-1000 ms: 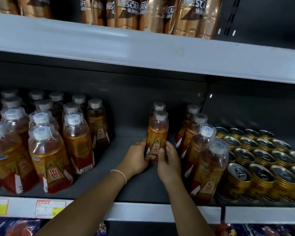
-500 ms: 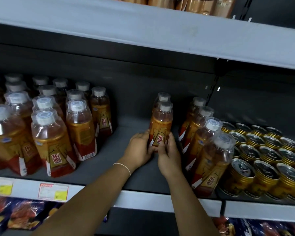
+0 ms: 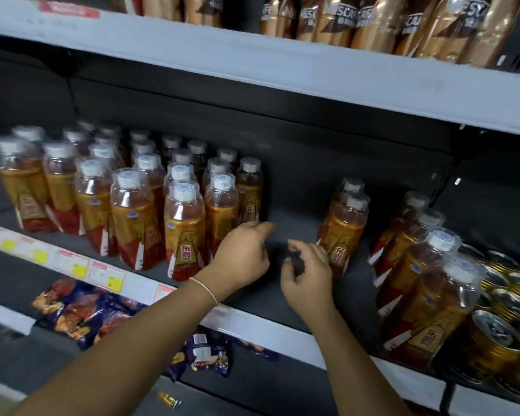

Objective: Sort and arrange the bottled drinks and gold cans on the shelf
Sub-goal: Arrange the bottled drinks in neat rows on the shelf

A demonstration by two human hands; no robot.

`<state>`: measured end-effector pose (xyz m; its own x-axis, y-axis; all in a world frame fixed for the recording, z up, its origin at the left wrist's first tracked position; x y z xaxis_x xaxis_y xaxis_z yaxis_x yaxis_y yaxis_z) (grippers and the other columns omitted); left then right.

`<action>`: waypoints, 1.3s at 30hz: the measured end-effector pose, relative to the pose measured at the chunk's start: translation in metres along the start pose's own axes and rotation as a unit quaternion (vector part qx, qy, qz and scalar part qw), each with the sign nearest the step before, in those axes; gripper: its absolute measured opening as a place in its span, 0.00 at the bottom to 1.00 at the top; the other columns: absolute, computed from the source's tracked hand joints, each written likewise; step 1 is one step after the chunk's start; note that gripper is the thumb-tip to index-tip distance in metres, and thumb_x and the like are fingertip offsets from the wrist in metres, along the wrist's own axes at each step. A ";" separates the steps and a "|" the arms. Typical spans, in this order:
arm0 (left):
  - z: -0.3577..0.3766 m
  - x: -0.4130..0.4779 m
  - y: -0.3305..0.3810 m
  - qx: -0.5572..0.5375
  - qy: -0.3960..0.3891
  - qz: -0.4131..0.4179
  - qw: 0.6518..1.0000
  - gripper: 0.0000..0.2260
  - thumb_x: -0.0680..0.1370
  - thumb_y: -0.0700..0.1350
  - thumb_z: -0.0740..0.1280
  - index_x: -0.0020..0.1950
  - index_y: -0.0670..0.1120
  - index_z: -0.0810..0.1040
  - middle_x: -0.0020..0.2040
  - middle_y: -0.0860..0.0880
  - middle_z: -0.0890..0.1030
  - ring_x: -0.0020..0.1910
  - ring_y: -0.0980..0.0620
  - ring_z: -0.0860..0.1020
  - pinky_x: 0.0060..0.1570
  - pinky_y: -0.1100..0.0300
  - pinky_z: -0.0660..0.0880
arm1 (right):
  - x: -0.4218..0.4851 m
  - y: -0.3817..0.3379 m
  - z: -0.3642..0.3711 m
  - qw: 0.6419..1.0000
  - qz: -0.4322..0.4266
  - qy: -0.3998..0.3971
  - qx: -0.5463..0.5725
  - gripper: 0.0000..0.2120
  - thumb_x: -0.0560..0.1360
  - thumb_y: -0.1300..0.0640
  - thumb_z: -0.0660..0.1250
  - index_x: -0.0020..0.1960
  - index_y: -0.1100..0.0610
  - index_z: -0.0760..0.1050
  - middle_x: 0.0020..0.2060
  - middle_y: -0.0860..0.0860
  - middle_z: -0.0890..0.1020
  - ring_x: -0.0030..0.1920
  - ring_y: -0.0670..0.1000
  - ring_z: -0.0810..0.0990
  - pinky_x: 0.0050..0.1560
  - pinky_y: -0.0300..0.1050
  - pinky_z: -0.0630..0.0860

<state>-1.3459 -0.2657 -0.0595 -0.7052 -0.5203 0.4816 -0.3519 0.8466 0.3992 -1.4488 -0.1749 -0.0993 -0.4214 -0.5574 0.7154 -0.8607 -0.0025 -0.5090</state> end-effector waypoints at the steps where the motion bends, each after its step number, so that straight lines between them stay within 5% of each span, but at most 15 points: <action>1: -0.011 -0.005 -0.007 0.001 0.004 -0.021 1.000 0.21 0.73 0.38 0.63 0.67 0.44 0.76 0.61 0.43 0.79 0.59 0.44 0.77 0.57 0.51 0.76 | 0.003 -0.001 0.021 0.998 0.031 -0.056 0.004 0.17 0.73 0.63 0.68 0.61 0.60 0.78 0.54 0.54 0.82 0.56 0.55 0.78 0.58 0.53 0.77; 4: -0.034 -0.018 -0.022 0.012 0.005 -0.064 0.998 0.17 0.72 0.40 0.64 0.60 0.44 0.78 0.56 0.44 0.80 0.54 0.44 0.78 0.51 0.50 0.77 | 0.006 -0.015 0.083 0.969 0.102 -0.221 0.053 0.22 0.74 0.64 0.70 0.67 0.57 0.73 0.59 0.51 0.80 0.58 0.50 0.78 0.59 0.41 0.76; 6: -0.046 -0.023 -0.029 0.020 0.003 -0.082 0.996 0.17 0.70 0.38 0.62 0.59 0.43 0.78 0.54 0.42 0.80 0.53 0.42 0.77 0.50 0.48 0.76 | 0.017 -0.032 0.106 0.969 0.065 -0.233 0.044 0.16 0.77 0.62 0.68 0.64 0.53 0.73 0.51 0.45 0.81 0.50 0.42 0.79 0.47 0.29 0.75; 8: -0.054 -0.028 -0.036 0.013 0.003 -0.102 0.995 0.20 0.70 0.36 0.61 0.61 0.41 0.77 0.55 0.41 0.78 0.55 0.41 0.77 0.51 0.48 0.76 | 0.022 -0.045 0.131 0.954 0.049 -0.278 0.104 0.09 0.81 0.57 0.62 0.60 0.53 0.73 0.45 0.43 0.82 0.41 0.39 0.80 0.39 0.27 0.75; 10: -0.061 -0.034 -0.039 0.001 0.010 -0.109 0.994 0.21 0.70 0.35 0.61 0.63 0.41 0.76 0.56 0.41 0.78 0.55 0.42 0.76 0.52 0.50 0.75 | 0.029 -0.048 0.137 0.950 0.089 -0.261 0.146 0.12 0.84 0.53 0.56 0.57 0.58 0.75 0.43 0.51 0.85 0.40 0.46 0.84 0.35 0.33 0.77; 13: -0.064 -0.041 -0.037 -0.006 0.014 -0.101 0.995 0.23 0.71 0.34 0.62 0.66 0.42 0.74 0.58 0.41 0.77 0.56 0.42 0.76 0.53 0.51 0.75 | 0.030 -0.043 0.142 0.954 0.089 -0.265 0.107 0.18 0.75 0.65 0.70 0.63 0.59 0.72 0.53 0.56 0.82 0.48 0.48 0.80 0.45 0.36 0.75; 15: -0.062 -0.045 -0.037 -0.002 0.015 -0.098 0.995 0.24 0.72 0.35 0.63 0.69 0.42 0.73 0.60 0.42 0.77 0.57 0.42 0.76 0.55 0.51 0.75 | 0.026 -0.038 0.134 0.940 0.142 -0.238 0.200 0.25 0.70 0.73 0.72 0.62 0.57 0.72 0.55 0.58 0.81 0.52 0.51 0.80 0.49 0.40 0.77; 20: -0.045 -0.051 -0.040 -0.018 0.001 -0.088 0.996 0.22 0.73 0.37 0.64 0.68 0.39 0.72 0.60 0.40 0.77 0.57 0.40 0.77 0.55 0.51 0.76 | 0.008 -0.016 0.108 0.912 0.208 -0.254 0.247 0.32 0.71 0.63 0.75 0.70 0.49 0.66 0.59 0.46 0.81 0.59 0.46 0.80 0.60 0.48 0.77; 26: 0.004 -0.042 -0.052 -0.069 -0.081 -0.127 0.986 0.29 0.75 0.38 0.66 0.76 0.45 0.63 0.67 0.45 0.74 0.65 0.46 0.74 0.65 0.58 0.71 | -0.018 0.022 0.068 0.899 0.235 -0.296 0.223 0.33 0.75 0.62 0.72 0.70 0.42 0.59 0.62 0.40 0.76 0.62 0.41 0.76 0.61 0.40 0.74; 33: 0.054 -0.024 -0.026 -0.131 -0.177 -0.070 0.973 0.25 0.70 0.42 0.77 0.64 0.49 0.75 0.60 0.52 0.80 0.59 0.54 0.77 0.62 0.55 0.75 | -0.037 0.046 0.020 0.893 0.254 -0.271 0.253 0.36 0.75 0.69 0.69 0.76 0.51 0.59 0.68 0.51 0.74 0.67 0.48 0.76 0.68 0.51 0.73; 39: 0.073 -0.008 0.008 -0.116 -0.122 -0.014 0.986 0.24 0.65 0.51 0.79 0.57 0.49 0.77 0.50 0.54 0.77 0.50 0.54 0.76 0.49 0.65 0.71 | -0.044 0.059 -0.022 0.930 0.246 -0.170 0.212 0.34 0.71 0.58 0.74 0.73 0.44 0.65 0.62 0.44 0.79 0.60 0.44 0.80 0.56 0.40 0.78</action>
<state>-1.3878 -0.2466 -0.1176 -0.8345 -0.4764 0.2769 -0.2433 0.7694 0.5906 -1.4870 -0.1324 -0.1502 -0.5574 -0.8081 0.1906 -0.3672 0.0340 -0.9295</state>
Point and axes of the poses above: each hand's wrist, its own x-axis towards the middle knuckle, its own z-axis out of the palm, y = z × x, the point moved 10 cm from there along x, towards the middle knuckle
